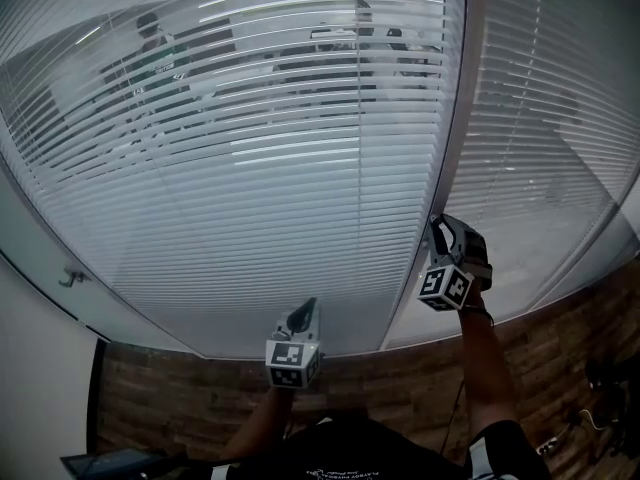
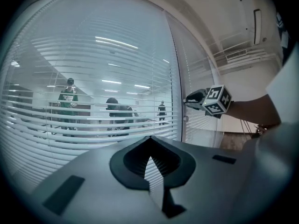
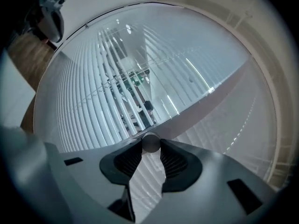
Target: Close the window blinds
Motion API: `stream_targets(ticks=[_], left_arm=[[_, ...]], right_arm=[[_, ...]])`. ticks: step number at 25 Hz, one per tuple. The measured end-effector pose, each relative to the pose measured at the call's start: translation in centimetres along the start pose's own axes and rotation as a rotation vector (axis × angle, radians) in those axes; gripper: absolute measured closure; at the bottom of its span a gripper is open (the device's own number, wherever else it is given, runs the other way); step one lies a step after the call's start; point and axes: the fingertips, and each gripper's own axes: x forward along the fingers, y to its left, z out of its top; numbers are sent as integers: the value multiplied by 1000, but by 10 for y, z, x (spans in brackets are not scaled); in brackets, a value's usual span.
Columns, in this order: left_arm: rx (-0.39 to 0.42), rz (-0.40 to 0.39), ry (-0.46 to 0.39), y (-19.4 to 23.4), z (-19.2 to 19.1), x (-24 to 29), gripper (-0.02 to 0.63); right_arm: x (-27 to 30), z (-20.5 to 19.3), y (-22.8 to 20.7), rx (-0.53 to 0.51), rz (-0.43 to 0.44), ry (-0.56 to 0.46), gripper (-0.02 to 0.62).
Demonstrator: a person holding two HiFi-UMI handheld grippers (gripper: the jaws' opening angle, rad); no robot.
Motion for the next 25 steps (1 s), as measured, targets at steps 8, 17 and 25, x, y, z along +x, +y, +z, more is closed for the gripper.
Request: stream_targets(ticks=[8, 17, 25], left_arm=[[10, 4, 7, 1, 0, 0, 611], [18, 4, 25, -6, 1, -2, 611], [50, -4, 16, -11, 4, -4, 611]], right_arm=[[-1, -1, 4, -320, -4, 12, 469], [-10, 4, 4, 3, 12, -86, 452], [-11, -2, -11, 820, 73, -96, 434]])
